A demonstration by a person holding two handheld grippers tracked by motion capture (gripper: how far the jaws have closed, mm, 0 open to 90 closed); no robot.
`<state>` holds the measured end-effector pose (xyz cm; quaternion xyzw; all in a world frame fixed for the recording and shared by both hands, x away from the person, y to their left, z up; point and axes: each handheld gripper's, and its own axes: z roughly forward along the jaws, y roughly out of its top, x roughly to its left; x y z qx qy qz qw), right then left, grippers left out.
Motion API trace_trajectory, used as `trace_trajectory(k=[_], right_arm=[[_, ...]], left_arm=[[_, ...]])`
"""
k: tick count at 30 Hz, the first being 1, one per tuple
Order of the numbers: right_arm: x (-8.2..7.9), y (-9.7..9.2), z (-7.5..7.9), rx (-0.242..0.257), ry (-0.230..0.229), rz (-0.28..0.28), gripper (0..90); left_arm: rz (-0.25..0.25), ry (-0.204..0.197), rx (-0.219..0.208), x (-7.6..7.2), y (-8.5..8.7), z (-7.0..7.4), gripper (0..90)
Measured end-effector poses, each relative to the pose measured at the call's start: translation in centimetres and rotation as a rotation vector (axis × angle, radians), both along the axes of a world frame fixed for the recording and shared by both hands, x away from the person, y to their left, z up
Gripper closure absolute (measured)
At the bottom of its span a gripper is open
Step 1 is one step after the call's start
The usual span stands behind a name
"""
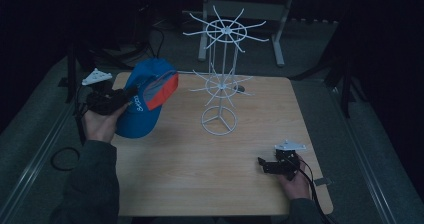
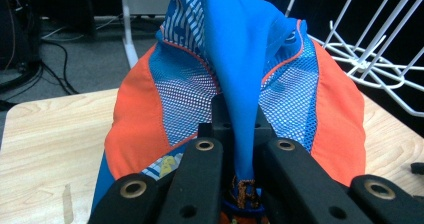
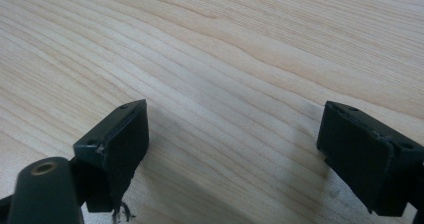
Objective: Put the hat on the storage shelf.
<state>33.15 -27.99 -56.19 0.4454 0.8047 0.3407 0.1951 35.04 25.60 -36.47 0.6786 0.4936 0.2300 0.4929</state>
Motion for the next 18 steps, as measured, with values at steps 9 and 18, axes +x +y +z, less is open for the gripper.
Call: trace_trajectory(k=[9,18], right_arm=[[0.01,0.0,0.0,0.0,-0.001,0.001,13.1],[0.01,-0.01,0.0,-0.001,-0.001,0.001,13.1]], left_arm=[[-0.001,-0.011,-0.034,-0.02,0.14,0.37,89.2],[-0.002,-0.027,-0.052,-0.08,0.3,1.01,89.1]])
